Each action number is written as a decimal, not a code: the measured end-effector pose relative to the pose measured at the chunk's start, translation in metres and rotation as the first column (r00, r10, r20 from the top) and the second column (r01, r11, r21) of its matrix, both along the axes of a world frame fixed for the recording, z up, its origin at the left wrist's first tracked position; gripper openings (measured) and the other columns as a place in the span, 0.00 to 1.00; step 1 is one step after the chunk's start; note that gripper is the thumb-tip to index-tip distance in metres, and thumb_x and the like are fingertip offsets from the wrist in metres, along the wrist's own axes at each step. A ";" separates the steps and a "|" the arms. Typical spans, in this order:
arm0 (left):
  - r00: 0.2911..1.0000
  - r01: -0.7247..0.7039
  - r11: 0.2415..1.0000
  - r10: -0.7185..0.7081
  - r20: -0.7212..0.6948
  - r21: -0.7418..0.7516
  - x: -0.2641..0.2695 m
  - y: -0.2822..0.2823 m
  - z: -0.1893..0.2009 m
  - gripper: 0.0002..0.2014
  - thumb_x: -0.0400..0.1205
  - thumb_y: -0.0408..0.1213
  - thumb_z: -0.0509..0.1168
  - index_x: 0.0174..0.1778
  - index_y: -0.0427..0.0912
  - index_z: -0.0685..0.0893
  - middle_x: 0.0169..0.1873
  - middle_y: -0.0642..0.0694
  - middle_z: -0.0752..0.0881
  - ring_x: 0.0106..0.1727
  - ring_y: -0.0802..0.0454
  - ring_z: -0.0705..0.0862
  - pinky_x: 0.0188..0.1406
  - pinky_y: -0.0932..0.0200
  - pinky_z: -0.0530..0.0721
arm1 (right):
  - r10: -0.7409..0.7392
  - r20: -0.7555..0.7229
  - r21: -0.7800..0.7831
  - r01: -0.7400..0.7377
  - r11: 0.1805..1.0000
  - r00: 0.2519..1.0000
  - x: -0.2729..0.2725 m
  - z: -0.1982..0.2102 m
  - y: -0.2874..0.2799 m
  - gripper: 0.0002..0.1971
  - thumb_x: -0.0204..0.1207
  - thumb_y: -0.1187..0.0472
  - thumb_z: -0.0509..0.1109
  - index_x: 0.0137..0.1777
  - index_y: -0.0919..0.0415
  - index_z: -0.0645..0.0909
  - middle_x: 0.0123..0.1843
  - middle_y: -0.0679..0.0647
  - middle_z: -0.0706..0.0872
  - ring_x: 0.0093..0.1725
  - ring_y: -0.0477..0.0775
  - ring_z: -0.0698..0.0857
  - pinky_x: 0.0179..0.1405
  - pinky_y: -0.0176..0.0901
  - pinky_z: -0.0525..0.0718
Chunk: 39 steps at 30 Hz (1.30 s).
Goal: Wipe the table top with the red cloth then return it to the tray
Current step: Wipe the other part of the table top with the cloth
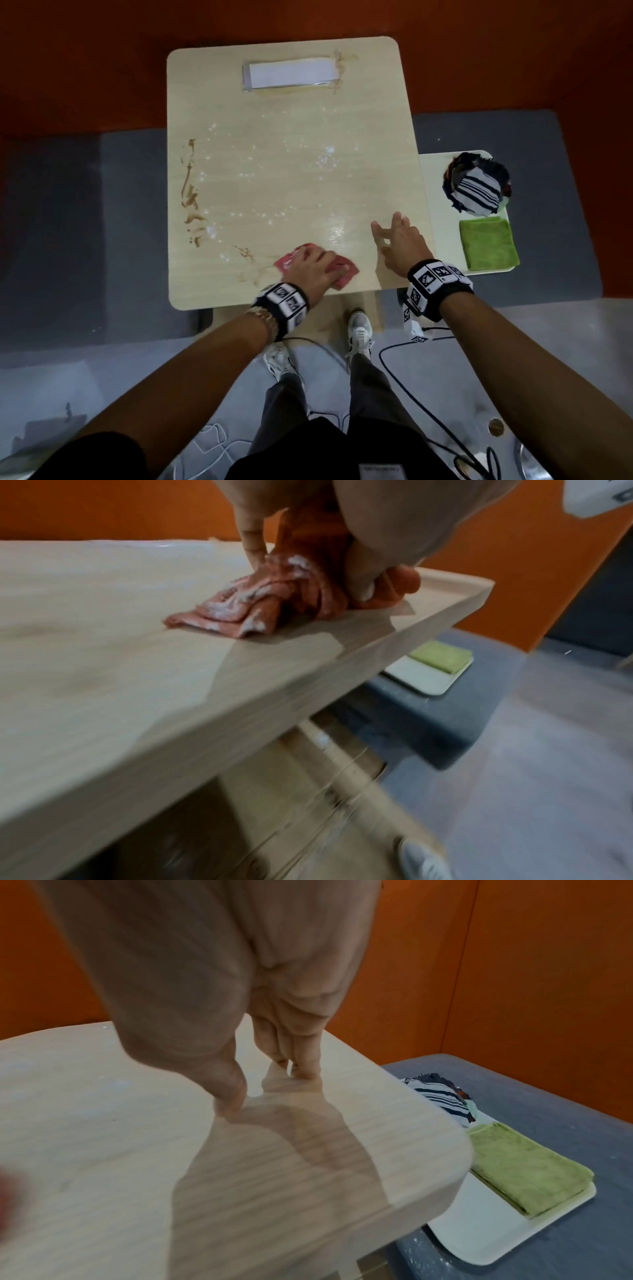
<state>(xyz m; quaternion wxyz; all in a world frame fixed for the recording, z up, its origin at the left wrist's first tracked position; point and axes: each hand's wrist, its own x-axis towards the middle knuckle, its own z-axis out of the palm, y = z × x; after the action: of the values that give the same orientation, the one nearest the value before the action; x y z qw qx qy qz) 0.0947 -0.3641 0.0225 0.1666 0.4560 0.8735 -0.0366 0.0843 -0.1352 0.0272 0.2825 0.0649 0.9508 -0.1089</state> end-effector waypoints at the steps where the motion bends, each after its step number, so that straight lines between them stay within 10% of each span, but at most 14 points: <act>1: 1.000 -0.019 1.000 0.019 0.004 -0.019 0.001 -0.023 -0.002 0.27 0.64 0.38 0.75 0.62 0.54 0.85 0.56 0.42 0.84 0.53 0.37 0.82 0.52 0.37 0.81 | 0.014 0.003 -0.002 -0.014 1.000 1.000 0.000 -0.002 0.001 0.29 0.82 0.67 0.61 0.82 0.49 0.64 0.79 0.69 0.59 0.76 0.72 0.66 0.64 0.59 0.79; 8: 0.979 -0.203 0.976 0.202 -0.024 -0.074 0.009 -0.099 -0.005 0.37 0.53 0.35 0.80 0.63 0.52 0.85 0.53 0.39 0.85 0.48 0.36 0.83 0.50 0.38 0.83 | 0.057 0.046 0.053 -0.059 0.997 0.997 -0.001 -0.007 0.000 0.32 0.80 0.66 0.61 0.83 0.51 0.59 0.83 0.71 0.50 0.81 0.72 0.58 0.66 0.59 0.80; 19: 0.979 -0.189 0.982 0.190 0.078 -0.014 0.004 0.056 0.014 0.31 0.76 0.38 0.66 0.76 0.51 0.69 0.69 0.39 0.72 0.70 0.36 0.69 0.70 0.33 0.65 | 0.054 0.026 0.043 -0.055 0.998 0.998 -0.001 0.001 -0.002 0.31 0.81 0.65 0.63 0.84 0.52 0.60 0.84 0.72 0.47 0.84 0.72 0.52 0.69 0.60 0.77; 29: 0.970 -0.223 0.965 0.233 0.062 -0.141 0.011 -0.063 0.006 0.37 0.60 0.38 0.77 0.67 0.58 0.80 0.59 0.40 0.82 0.56 0.36 0.81 0.52 0.34 0.81 | 0.069 0.073 0.019 -0.070 0.997 0.995 -0.001 -0.003 0.005 0.38 0.75 0.74 0.59 0.84 0.46 0.58 0.85 0.68 0.45 0.84 0.70 0.50 0.68 0.57 0.77; 33: 0.933 -0.313 0.926 0.341 0.111 -0.211 0.011 -0.023 0.010 0.39 0.72 0.37 0.67 0.79 0.60 0.61 0.72 0.41 0.67 0.70 0.36 0.67 0.68 0.32 0.64 | 0.048 0.101 0.028 -0.051 0.998 0.994 -0.004 -0.006 -0.002 0.38 0.75 0.73 0.61 0.83 0.48 0.60 0.85 0.70 0.44 0.85 0.71 0.47 0.69 0.57 0.77; 39: 0.944 -0.299 0.952 0.305 0.122 -0.065 0.012 0.057 0.019 0.34 0.74 0.36 0.65 0.78 0.54 0.64 0.71 0.40 0.68 0.71 0.36 0.66 0.70 0.31 0.62 | 0.062 0.073 0.043 -0.065 0.997 0.995 -0.003 0.000 -0.003 0.34 0.79 0.67 0.65 0.83 0.49 0.60 0.84 0.73 0.46 0.84 0.73 0.50 0.71 0.60 0.76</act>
<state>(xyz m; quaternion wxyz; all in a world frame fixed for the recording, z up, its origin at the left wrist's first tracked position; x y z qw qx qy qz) 0.1062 -0.3074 0.0412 0.2374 0.3144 0.9191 -0.0004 0.0814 -0.1380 0.0277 0.3184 0.0447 0.9438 -0.0761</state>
